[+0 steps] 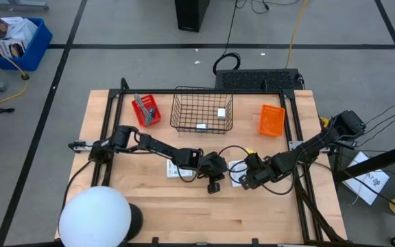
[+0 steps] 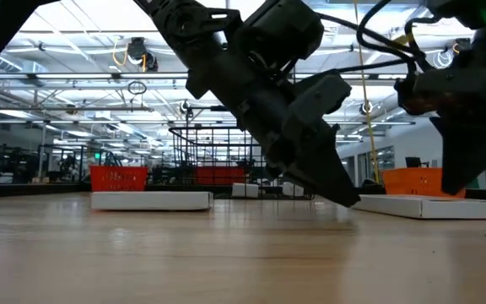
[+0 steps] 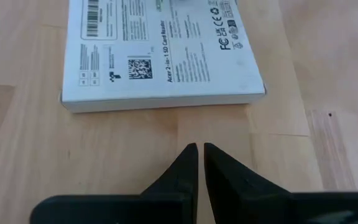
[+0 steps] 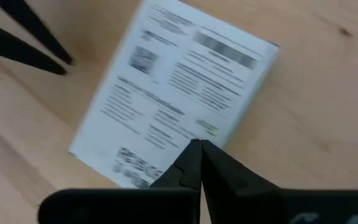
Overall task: Pick and place items into bin
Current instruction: Put the right card reader box into the orange bin
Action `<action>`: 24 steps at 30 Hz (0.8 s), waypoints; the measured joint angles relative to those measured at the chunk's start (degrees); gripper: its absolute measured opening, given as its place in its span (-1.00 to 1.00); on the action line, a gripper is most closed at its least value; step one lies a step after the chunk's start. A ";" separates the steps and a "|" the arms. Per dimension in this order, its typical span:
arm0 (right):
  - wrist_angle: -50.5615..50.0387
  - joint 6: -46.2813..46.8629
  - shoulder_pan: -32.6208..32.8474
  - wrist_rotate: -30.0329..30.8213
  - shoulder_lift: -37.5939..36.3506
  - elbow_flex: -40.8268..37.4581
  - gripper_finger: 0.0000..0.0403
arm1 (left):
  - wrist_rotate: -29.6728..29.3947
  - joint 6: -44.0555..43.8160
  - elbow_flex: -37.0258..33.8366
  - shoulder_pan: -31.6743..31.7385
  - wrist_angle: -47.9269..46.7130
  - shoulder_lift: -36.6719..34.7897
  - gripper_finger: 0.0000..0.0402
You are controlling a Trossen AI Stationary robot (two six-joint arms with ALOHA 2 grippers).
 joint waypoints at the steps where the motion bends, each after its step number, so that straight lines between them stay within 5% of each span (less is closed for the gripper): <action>1: 1.09 -0.23 0.01 0.12 0.00 0.00 -1.00 | 0.00 0.00 0.00 -0.09 -0.05 0.00 -0.85; 8: 6.11 -2.60 0.26 0.04 0.00 0.04 -1.00 | 0.00 0.28 0.00 -0.53 -0.28 0.00 -0.85; 24: -7.06 4.55 0.26 1.57 0.50 0.07 -1.00 | -2.05 0.44 0.00 -0.20 1.87 0.00 -0.85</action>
